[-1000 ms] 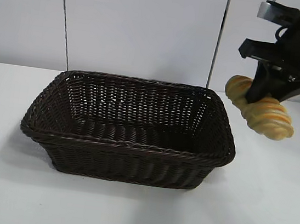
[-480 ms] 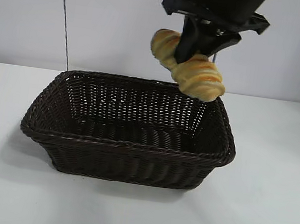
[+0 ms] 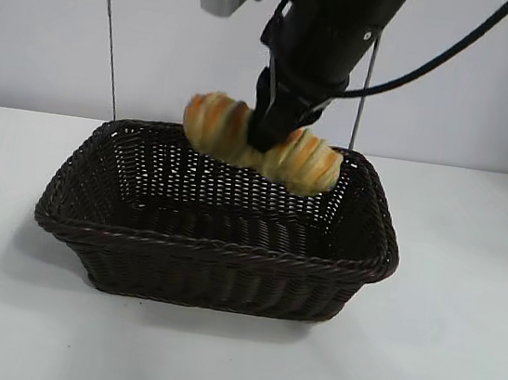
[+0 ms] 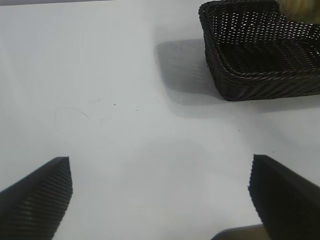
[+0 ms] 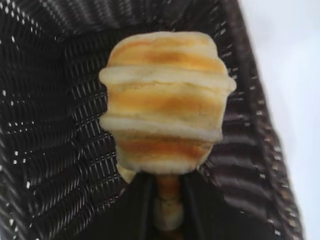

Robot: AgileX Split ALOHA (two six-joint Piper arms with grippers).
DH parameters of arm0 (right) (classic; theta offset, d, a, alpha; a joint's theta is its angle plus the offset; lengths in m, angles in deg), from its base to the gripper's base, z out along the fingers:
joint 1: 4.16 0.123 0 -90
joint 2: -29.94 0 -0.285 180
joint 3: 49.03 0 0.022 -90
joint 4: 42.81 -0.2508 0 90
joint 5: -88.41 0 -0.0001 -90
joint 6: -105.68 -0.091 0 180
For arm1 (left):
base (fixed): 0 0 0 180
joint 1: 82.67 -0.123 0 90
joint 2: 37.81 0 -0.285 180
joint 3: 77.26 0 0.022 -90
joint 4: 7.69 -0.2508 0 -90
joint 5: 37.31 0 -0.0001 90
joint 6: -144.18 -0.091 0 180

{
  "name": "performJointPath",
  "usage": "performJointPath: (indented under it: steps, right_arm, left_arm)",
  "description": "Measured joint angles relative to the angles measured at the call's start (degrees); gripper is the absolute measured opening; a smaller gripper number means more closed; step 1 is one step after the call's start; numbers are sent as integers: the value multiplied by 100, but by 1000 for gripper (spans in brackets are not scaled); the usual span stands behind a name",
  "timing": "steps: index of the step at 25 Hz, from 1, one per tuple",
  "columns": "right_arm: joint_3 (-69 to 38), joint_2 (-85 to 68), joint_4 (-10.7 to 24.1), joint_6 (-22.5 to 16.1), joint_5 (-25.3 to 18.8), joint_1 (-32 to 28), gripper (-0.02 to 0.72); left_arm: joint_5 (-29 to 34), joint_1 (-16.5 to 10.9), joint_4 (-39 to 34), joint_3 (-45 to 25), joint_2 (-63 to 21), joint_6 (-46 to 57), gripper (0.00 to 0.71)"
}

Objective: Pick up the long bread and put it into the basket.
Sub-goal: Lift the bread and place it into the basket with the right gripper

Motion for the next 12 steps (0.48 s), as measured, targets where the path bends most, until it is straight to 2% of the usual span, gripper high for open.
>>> performJointPath:
  steps: [2, 3, 7, 9, 12]
  right_arm:
    - [0, 24, -11, -64, 13, 0, 130]
    - [0, 24, -11, -81, 13, 0, 194]
    - [7, -8, 11, -89, -10, 0, 530]
    - [7, -84, 11, -173, -10, 0, 597]
    - [31, -290, 18, -624, 30, 0, 636]
  left_arm:
    - [0, 0, 0, 0, 0, 0, 692]
    - [0, 0, 0, 0, 0, 0, 692]
    - [0, 0, 0, 0, 0, 0, 692]
    - [0, 0, 0, 0, 0, 0, 692]
    - [0, 0, 0, 0, 0, 0, 692]
